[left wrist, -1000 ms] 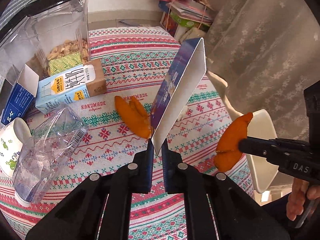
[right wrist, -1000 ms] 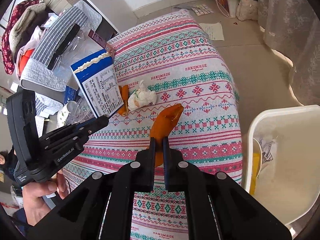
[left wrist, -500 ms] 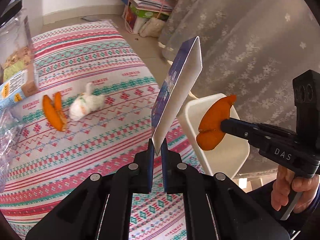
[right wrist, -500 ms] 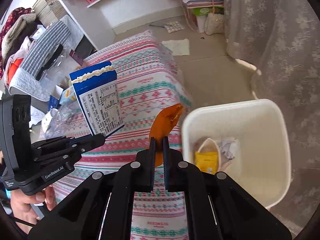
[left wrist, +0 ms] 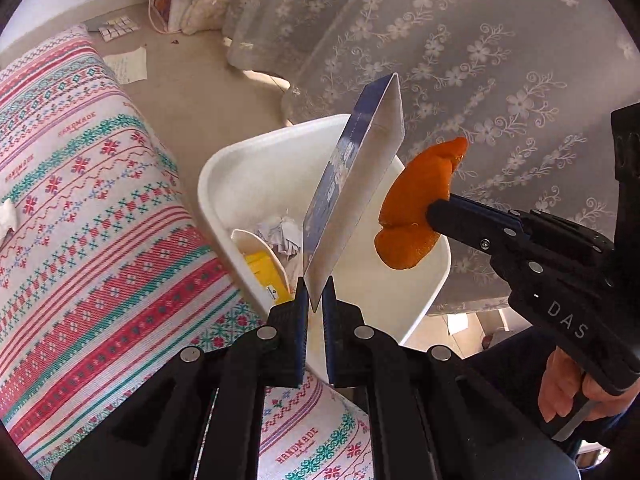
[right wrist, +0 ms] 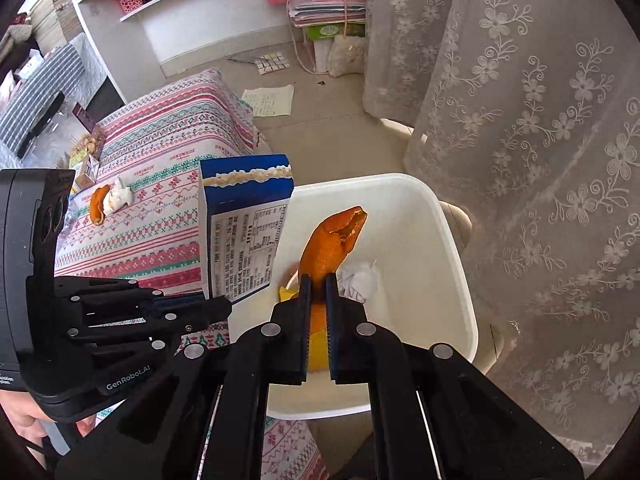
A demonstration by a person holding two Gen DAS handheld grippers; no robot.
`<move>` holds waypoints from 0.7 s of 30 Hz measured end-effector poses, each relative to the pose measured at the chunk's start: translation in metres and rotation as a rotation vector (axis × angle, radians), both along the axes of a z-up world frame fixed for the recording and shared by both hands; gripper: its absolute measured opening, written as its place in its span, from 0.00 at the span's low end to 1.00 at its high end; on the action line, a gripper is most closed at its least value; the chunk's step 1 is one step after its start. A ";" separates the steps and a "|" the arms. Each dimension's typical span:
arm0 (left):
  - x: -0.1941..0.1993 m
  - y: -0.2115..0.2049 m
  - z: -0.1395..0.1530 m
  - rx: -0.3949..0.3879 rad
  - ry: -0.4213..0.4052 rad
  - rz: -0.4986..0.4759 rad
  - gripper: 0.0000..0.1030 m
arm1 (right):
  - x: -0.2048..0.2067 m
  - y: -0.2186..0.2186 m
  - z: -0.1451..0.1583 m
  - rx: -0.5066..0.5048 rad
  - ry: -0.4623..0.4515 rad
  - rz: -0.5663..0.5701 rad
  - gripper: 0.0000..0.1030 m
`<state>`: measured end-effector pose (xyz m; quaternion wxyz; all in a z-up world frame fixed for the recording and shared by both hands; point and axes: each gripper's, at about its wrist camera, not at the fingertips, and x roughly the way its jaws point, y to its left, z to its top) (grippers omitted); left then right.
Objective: Collect trash
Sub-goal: 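Carry the blue box and orange item over the bin with both tools, then open both tools to drop the box and orange item into the bin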
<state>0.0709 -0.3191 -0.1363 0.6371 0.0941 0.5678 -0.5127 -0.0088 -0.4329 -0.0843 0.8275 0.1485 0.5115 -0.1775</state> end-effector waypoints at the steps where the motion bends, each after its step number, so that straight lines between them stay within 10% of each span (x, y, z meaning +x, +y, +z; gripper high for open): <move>1: -0.003 -0.003 -0.002 0.005 0.000 -0.011 0.07 | -0.001 -0.001 -0.001 -0.001 0.004 -0.002 0.06; 6: -0.015 -0.019 -0.012 0.027 0.012 -0.060 0.09 | -0.002 -0.003 -0.005 -0.047 0.036 -0.016 0.08; 11: -0.018 -0.022 -0.016 0.042 0.000 -0.049 0.48 | -0.003 -0.004 -0.004 -0.149 0.044 -0.039 0.41; 21: 0.014 0.007 -0.005 0.019 0.018 0.070 0.49 | 0.009 0.004 0.007 -0.129 -0.008 -0.014 0.48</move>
